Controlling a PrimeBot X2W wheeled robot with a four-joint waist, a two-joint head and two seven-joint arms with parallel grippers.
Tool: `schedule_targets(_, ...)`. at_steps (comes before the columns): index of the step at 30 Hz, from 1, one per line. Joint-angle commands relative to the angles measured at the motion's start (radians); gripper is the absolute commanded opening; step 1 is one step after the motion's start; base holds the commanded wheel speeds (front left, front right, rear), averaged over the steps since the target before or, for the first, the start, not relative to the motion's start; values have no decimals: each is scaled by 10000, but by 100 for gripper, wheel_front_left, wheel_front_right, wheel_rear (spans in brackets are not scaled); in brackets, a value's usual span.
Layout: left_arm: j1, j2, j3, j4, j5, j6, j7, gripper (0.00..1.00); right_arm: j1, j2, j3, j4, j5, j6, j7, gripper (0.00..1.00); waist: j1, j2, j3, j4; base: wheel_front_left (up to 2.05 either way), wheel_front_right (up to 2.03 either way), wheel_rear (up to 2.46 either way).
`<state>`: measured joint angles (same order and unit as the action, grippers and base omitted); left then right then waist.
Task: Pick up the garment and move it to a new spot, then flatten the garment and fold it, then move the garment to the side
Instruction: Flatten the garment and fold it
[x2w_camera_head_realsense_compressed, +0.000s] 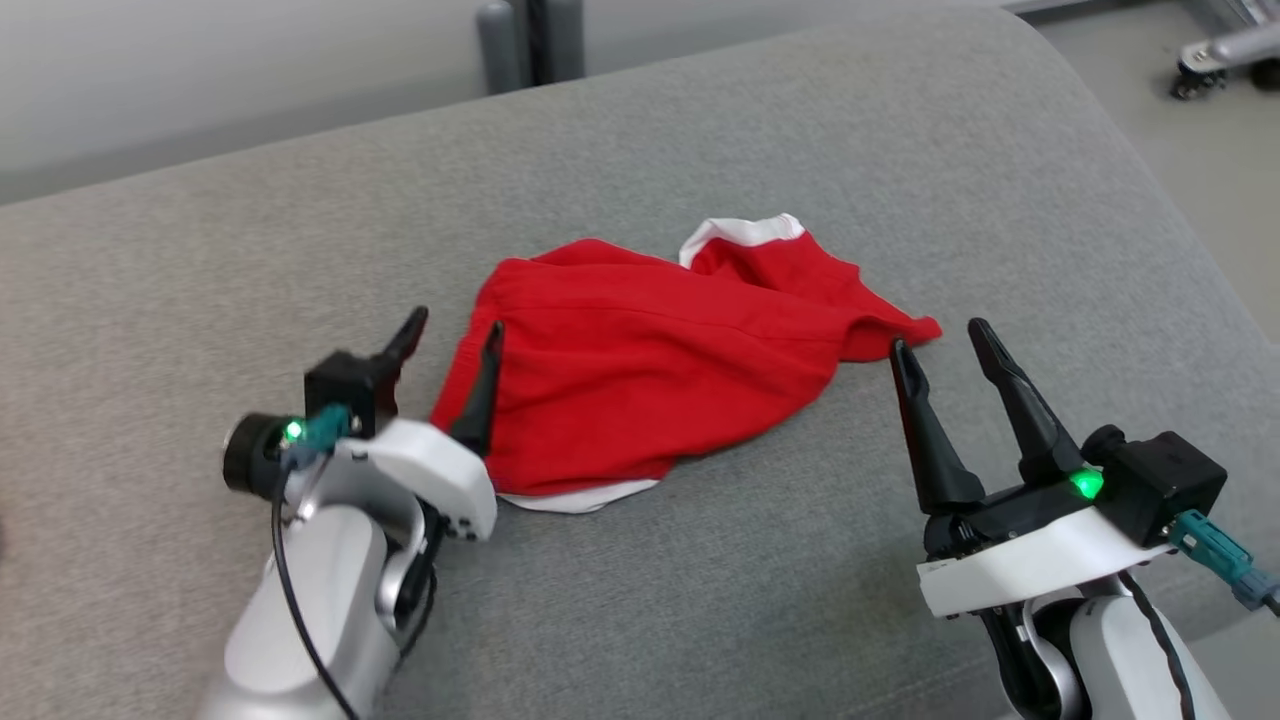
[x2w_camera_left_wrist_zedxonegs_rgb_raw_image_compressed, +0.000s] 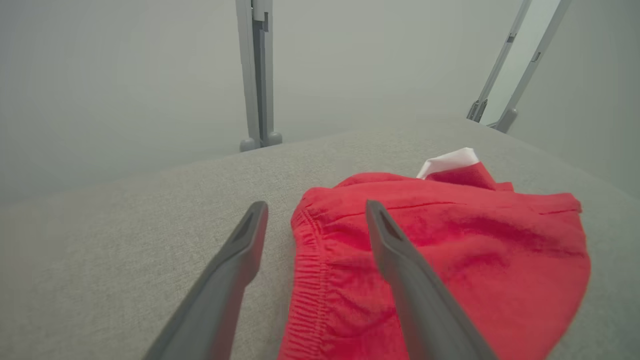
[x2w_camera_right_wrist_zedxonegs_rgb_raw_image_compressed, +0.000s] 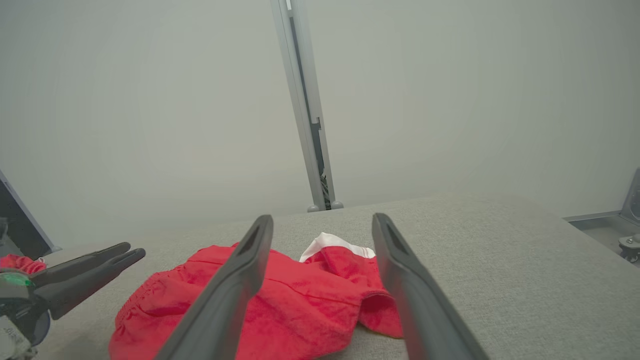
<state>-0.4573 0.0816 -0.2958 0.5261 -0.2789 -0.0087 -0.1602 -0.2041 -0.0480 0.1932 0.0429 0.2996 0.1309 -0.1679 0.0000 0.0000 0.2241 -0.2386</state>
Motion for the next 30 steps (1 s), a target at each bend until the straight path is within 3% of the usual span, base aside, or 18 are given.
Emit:
schedule_targets(1,-276,77,11,116,49,-3,98,100,-87,-46,20,-74,11,-3,-69,100,0,0,323,-339,0,0,0)
schedule_targets(10,-2208,229,150,2210,-420,-160,2494,100,-238,-46,418,-165,-64,-3,-354,100,0,0,855,-826,0,0,0)
schedule_targets(14,-2455,204,61,2640,-545,-302,3009,100,-238,-47,451,-69,-68,-3,-475,100,0,0,903,-851,0,0,0)
schedule_targets(15,-2465,188,32,2733,-601,-377,3125,92,-241,-46,456,-42,-80,-3,-494,100,0,0,896,-847,0,0,0)
schedule_targets(16,-2481,172,-4,2789,-633,-467,3212,55,-252,-46,461,-13,-87,-3,-521,100,0,0,884,-839,0,0,0)
schedule_targets(17,-2492,154,-18,2811,-707,-549,3260,0,-269,-46,462,10,-83,-3,-543,100,0,0,870,-825,0,0,0)
schedule_targets(23,-2618,77,98,2503,-1128,-808,2693,0,-334,-45,357,118,-157,-3,-627,100,0,0,713,-621,0,0,0)
schedule_targets(26,-2822,182,448,2125,-1187,-488,1664,0,-327,-47,315,149,-228,-3,-641,100,0,0,597,-480,0,0,0)
schedule_targets(29,-3052,319,1006,1574,-1134,103,-21,0,-330,-48,220,156,-259,-3,-692,100,0,0,409,-259,0,0,0)
schedule_targets(30,-3052,319,1006,1574,-1134,103,-21,0,-330,-48,220,156,-259,-3,-692,100,0,0,409,-259,0,0,0)
